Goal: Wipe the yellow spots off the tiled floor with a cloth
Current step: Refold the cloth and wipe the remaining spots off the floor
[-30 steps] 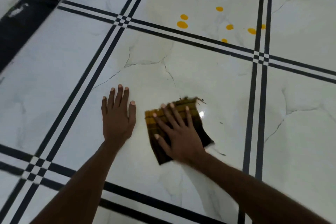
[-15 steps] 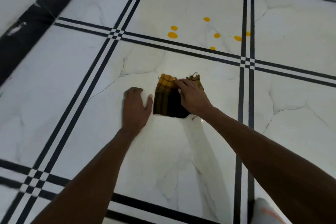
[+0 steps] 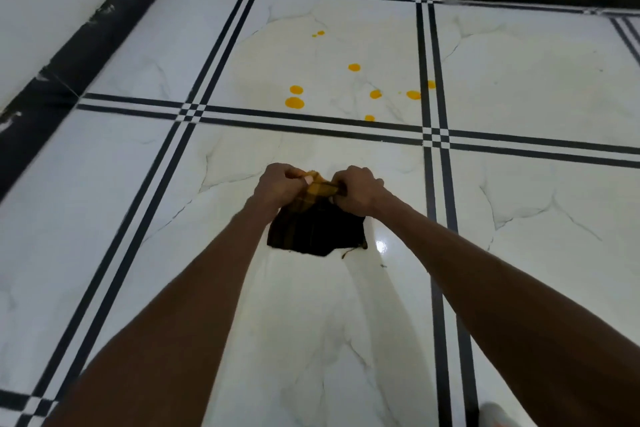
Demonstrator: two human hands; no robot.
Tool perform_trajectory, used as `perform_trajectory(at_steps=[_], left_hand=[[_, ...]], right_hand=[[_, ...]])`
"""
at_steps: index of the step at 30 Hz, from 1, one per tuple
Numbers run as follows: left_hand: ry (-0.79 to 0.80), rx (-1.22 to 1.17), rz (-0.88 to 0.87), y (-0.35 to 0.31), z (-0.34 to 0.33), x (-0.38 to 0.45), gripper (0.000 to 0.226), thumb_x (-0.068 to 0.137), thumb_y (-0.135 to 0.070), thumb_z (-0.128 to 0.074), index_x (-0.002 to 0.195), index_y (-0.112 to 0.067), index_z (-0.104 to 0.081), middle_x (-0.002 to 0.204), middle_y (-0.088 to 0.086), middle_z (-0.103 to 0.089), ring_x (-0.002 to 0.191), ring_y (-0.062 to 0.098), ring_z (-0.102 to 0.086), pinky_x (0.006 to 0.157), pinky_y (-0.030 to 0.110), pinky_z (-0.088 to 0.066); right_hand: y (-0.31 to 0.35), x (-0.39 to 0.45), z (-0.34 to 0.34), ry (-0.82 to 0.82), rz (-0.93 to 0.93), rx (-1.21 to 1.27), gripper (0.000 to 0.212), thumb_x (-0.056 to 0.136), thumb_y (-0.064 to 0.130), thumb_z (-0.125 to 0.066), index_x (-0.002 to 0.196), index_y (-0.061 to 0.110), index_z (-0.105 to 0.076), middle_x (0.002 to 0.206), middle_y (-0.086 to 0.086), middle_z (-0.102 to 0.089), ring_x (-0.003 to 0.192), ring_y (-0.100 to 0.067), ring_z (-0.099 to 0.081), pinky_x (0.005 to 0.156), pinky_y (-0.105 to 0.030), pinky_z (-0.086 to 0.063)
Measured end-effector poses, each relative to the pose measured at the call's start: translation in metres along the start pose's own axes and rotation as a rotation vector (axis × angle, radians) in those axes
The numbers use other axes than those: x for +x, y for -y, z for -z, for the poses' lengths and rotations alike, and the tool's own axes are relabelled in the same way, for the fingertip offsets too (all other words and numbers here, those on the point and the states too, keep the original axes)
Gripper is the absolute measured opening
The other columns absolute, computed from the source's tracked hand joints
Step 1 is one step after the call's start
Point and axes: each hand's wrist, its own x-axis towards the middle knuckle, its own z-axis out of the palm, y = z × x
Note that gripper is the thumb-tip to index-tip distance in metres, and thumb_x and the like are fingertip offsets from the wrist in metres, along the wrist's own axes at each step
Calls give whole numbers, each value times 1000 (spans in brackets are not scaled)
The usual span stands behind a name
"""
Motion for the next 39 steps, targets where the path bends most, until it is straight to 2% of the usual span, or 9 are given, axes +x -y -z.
perform_trajectory(at_steps=[5, 8, 14, 17, 20, 25, 30, 34, 39], left_hand=[[98, -78, -234, -46, 21, -8, 13, 100, -19, -68, 109, -16, -59, 109, 14, -78, 94, 20, -71, 73, 24, -53], [50, -133, -369, -84, 25, -4, 23, 94, -10, -75, 110, -18, -60, 106, 9, -78, 91, 16, -71, 64, 20, -54], [-96, 1, -602, -122, 29, 5, 24, 86, 0, -75, 109, -8, -76, 100, 6, -79, 97, 16, -74, 80, 7, -51], [-37, 218, -558, -89, 18, 9, 20, 84, 0, -77, 99, -12, -81, 102, 5, -80, 103, 20, -75, 86, 7, -49], [61, 297, -452, -43, 3, 9, 22, 86, 2, -75, 99, -14, -80, 107, 3, -79, 107, 18, -73, 96, 25, -53], [-15, 354, -375, -9, -14, 15, 17, 92, 1, -69, 101, -11, -79, 108, 7, -78, 97, 16, -70, 89, 27, -54], [-83, 396, -287, -35, -13, 38, 13, 92, -7, -69, 97, -16, -78, 102, 3, -79, 97, 22, -74, 93, 42, -61], [-94, 445, -218, -70, -7, 44, 6, 93, -15, -71, 98, -13, -74, 104, 4, -77, 98, 24, -72, 91, 41, -59], [-120, 486, -209, -93, 14, 73, 9, 96, -21, -69, 100, -13, -71, 102, 3, -74, 98, 24, -69, 90, 43, -57]], right_hand=[[-6, -19, 55, -40, 33, 71, 34, 86, 40, -80, 111, 19, -71, 129, -5, -62, 126, -31, -53, 107, -56, -46], [-8, -26, 99, -159, 24, 126, 23, 83, 36, -84, 92, 25, -66, 100, -2, -69, 106, -31, -67, 94, -48, -56], [-7, -34, 142, -495, 30, -254, 24, 88, 39, -75, 103, 21, -70, 104, -5, -69, 108, -32, -62, 97, -48, -45], [-18, -38, 123, -319, -15, -343, 23, 94, 32, -68, 113, 19, -71, 107, -9, -69, 105, -36, -69, 82, -40, -47], [-31, -40, 92, -142, -63, -319, 26, 95, 34, -68, 114, 16, -70, 102, -7, -67, 95, -31, -70, 75, -37, -47], [-44, -24, 65, -173, -56, -175, 21, 103, 28, -59, 109, 11, -69, 92, -4, -58, 80, -22, -59, 70, -34, -43], [-49, 13, 60, -106, 55, 63, 30, 104, 23, -59, 131, 13, -65, 132, -10, -59, 121, -27, -60, 100, -43, -55], [-47, 35, 55, -39, 62, 31, 58, 107, 28, -52, 161, 13, -35, 170, -14, -26, 160, -34, -18, 128, -53, -27], [-52, 51, 42, 78, 87, -87, 71, 110, 44, -39, 168, 15, -9, 176, -12, 3, 163, -35, 6, 132, -56, -8]])
